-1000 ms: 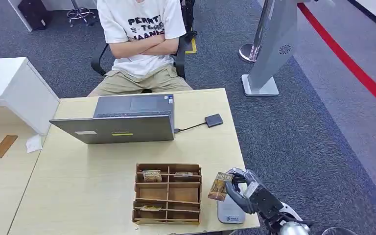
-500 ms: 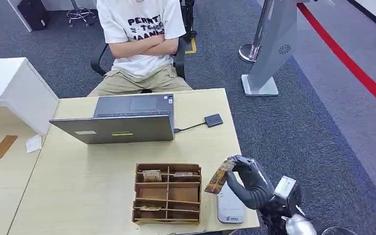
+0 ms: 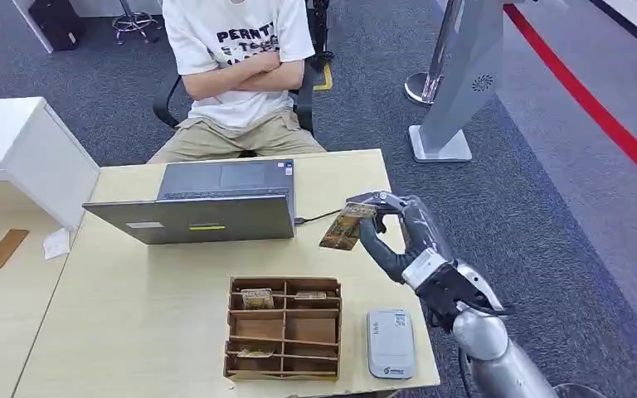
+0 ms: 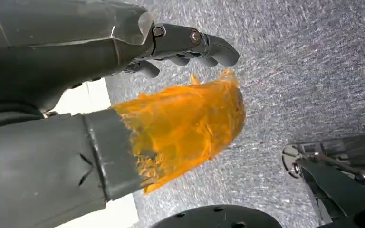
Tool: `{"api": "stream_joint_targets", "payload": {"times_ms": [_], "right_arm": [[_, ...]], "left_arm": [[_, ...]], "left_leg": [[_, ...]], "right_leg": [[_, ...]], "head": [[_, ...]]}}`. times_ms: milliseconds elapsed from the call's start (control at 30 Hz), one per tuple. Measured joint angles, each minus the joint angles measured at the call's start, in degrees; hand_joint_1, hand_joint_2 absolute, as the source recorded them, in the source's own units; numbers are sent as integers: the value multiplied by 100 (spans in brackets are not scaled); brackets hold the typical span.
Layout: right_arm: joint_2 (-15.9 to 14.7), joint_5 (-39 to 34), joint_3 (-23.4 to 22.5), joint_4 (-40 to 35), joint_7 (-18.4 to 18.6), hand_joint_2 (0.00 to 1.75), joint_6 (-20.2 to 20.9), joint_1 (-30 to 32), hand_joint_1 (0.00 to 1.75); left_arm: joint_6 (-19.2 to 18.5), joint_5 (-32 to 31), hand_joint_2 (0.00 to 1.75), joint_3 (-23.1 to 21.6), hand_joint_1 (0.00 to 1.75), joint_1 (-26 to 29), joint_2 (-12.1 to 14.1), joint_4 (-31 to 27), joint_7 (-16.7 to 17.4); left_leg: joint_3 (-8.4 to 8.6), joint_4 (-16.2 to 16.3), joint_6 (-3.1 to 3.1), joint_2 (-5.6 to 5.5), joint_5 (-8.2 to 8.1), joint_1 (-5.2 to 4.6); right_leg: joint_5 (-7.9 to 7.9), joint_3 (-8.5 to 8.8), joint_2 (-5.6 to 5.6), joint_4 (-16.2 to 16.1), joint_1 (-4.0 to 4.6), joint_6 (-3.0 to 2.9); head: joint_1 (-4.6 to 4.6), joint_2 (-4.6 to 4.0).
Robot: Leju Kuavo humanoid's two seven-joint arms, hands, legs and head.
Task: Pass the card to the sensor for recognition and then transmit it.
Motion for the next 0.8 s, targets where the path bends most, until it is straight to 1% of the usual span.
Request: {"api": "stream_joint_targets", "payload": {"times_ms": [67, 167, 300, 400, 567, 700, 800], "right_arm": [[9, 565, 133, 54, 148, 175, -291, -252, 175], [110, 1556, 376, 223, 573, 175, -649, -791, 175], [346, 2588, 745, 647, 1030, 175, -900, -1558, 175], [456, 3193, 911, 911, 1188, 175, -1107, -1862, 175], [579, 3982, 1099, 1252, 1352, 175, -1352, -2193, 175], [655, 5064, 1309, 1604, 1506, 175, -1604, -2465, 175], [719, 5676, 1488, 1889, 1549, 175, -1700, -2686, 175]], "left_arm": [[0, -74, 0, -41, 0, -23, 0, 0, 74], [2, -210, 0, -140, 0, -94, -2, 0, 225], [0, -389, 0, -313, 0, -246, -28, 0, 398], [0, -448, 0, -391, 0, -302, -57, 0, 468], [0, -513, 0, -496, 0, -364, -87, 0, 540], [0, -627, 0, -601, 0, -407, -112, 0, 642], [-7, -688, 0, -658, 0, -449, -129, 0, 693]], "left_leg": [[-2, 0, 0, -1, 0, 0], [-1, 0, 0, 6, 1, 0], [0, 1, -3, -3, 10, 0], [-2, 1, -5, -6, 13, 1], [-5, 1, -5, -7, 12, 1], [-6, 1, -5, -5, 12, 0], [-6, 1, -5, -8, 13, 0]], "right_leg": [[0, 0, -1, 0, -1, 0], [1, -2, 3, 1, -1, 0], [6, -1, 0, 2, 0, 2], [7, -2, -1, 4, 0, 1], [6, -4, -2, 4, 0, 2], [6, -4, -1, 3, -1, 2], [7, -3, -4, 3, -1, 2]], "head": [[0, 0], [0, 0], [-2, 0], [-2, 0], [0, 0], [2, 0], [-2, 0]]}}
